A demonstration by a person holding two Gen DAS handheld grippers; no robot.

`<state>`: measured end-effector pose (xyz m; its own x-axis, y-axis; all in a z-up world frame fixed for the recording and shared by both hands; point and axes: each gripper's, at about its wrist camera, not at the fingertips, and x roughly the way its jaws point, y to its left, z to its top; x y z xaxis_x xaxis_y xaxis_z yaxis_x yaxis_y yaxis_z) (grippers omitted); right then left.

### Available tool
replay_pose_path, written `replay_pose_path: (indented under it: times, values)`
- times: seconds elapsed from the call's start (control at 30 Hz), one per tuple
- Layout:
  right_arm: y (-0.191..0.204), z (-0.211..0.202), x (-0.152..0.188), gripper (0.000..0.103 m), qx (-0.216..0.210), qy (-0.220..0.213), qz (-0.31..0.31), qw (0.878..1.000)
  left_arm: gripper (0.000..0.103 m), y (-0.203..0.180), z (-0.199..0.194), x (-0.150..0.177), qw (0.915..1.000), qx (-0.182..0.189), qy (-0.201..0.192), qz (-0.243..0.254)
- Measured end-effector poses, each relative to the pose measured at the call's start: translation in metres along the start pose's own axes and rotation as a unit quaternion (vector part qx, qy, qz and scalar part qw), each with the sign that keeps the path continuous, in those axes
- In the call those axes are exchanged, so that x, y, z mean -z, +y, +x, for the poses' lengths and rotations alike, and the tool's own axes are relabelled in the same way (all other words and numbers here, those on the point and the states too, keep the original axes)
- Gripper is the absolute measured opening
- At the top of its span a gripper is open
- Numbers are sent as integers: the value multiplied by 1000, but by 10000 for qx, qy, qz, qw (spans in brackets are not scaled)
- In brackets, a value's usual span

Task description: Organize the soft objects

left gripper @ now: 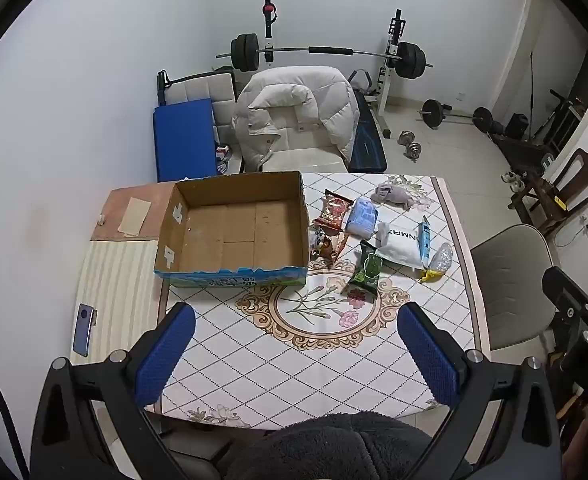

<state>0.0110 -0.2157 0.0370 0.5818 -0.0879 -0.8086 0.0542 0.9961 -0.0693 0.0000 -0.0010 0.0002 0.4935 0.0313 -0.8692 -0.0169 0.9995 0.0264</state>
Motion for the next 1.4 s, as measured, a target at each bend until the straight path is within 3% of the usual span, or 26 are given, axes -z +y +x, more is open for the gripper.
replay_pose_path:
  times: [0.5,1.4]
  values:
    - [-4,-1,3,103,64,-10,-47,10000,103,-13,-2,-4,10000,60,-19,-54]
    - [9,-7,-3,103,94,-130,-114,9998,103,4,-11,-9,9996,125,-174,-183]
